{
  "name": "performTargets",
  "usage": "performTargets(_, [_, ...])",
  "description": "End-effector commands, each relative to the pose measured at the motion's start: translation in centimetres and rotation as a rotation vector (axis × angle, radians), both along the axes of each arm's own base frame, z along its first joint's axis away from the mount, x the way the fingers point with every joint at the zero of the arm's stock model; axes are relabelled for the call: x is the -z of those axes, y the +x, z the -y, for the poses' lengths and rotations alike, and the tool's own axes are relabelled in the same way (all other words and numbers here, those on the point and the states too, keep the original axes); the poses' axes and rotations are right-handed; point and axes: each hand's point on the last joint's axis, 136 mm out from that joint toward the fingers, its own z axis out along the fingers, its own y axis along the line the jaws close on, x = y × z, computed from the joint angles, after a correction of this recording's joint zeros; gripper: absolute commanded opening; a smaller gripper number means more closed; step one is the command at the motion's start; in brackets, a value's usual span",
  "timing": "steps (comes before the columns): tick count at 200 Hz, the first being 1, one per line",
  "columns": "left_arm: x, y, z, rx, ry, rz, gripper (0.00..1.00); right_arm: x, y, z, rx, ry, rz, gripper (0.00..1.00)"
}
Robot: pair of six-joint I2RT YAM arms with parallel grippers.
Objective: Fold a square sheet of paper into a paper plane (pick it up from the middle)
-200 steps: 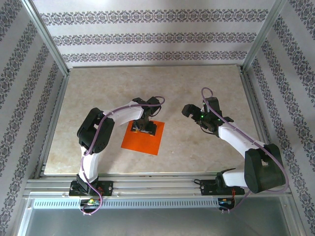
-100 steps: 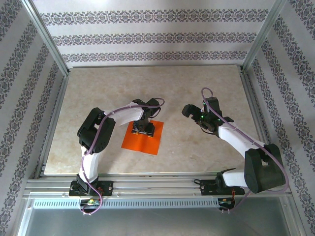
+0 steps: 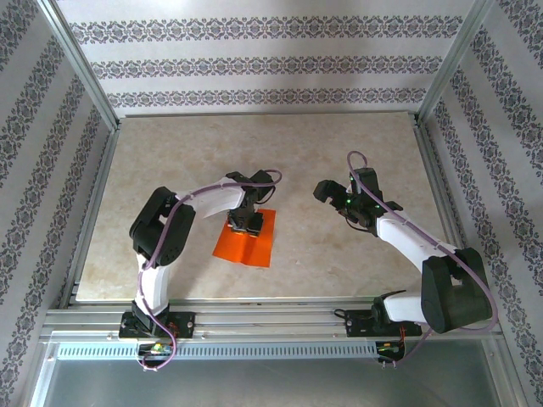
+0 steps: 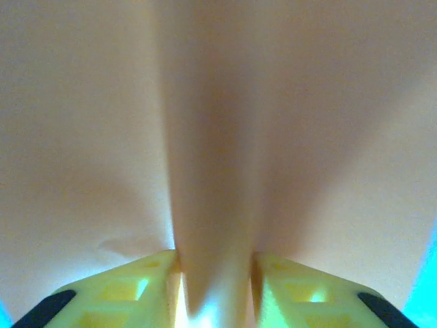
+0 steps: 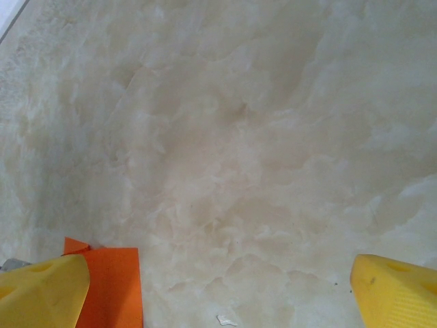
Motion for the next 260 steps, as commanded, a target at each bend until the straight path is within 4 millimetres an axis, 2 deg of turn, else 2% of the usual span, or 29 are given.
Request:
performTargets(1, [-5.1,0.9,2.1,-0.03,-0.216,0.071,0.3,0.1,0.2,0.3,0.025,-0.007,-0.01,0.98])
performTargets(18, [-8.5,1.6,3.7,-0.066,-0.403,0.113,0.3,-0.1,0.3,-0.2,0.004,0.009,-0.003,0.98])
performTargets(34, [-10.8,2.2,4.6,-0.103,-0.56,0.135,0.3,-0.4,0.2,-1.1,-0.038,0.038,0.005,0.97])
performTargets(56, [-12.1,2.9,5.7,-0.151,-0.745,0.128,0.29,-1.0,-0.1,-2.8,-0.127,0.103,0.035,0.9])
performTargets(71, [-12.0,3.7,6.2,-0.187,-0.824,0.116,0.3,-1.3,-0.4,-4.0,-0.178,0.127,0.045,0.87])
performTargets(89, [-10.9,4.7,6.6,-0.213,-0.856,0.102,0.31,-1.4,-1.0,-5.4,-0.239,0.144,0.053,0.84])
performTargets(106, [-9.1,5.4,6.5,-0.233,-0.845,0.089,0.31,-1.2,-1.6,-6.6,-0.288,0.155,0.048,0.79])
performTargets(129, [-6.4,5.9,5.6,-0.273,-0.823,0.075,0.32,-0.2,-2.3,-7.7,-0.326,0.162,0.02,0.72])
performTargets(166, [-3.0,5.6,3.7,-0.318,-0.753,0.063,0.33,1.4,-3.1,-9.8,-0.379,0.183,-0.045,0.59])
performTargets(188, [-1.7,5.3,2.9,-0.322,-0.697,0.053,0.32,2.2,-3.2,-11.2,-0.415,0.198,-0.087,0.45])
performTargets(211, [-0.4,4.8,2.1,-0.332,-0.634,0.044,0.27,3.1,-3.0,-12.3,-0.432,0.201,-0.13,0.33])
performTargets(260, [1.6,4.4,1.1,-0.358,-0.558,0.027,0.25,4.6,-2.4,-13.7,-0.444,0.171,-0.182,0.26])
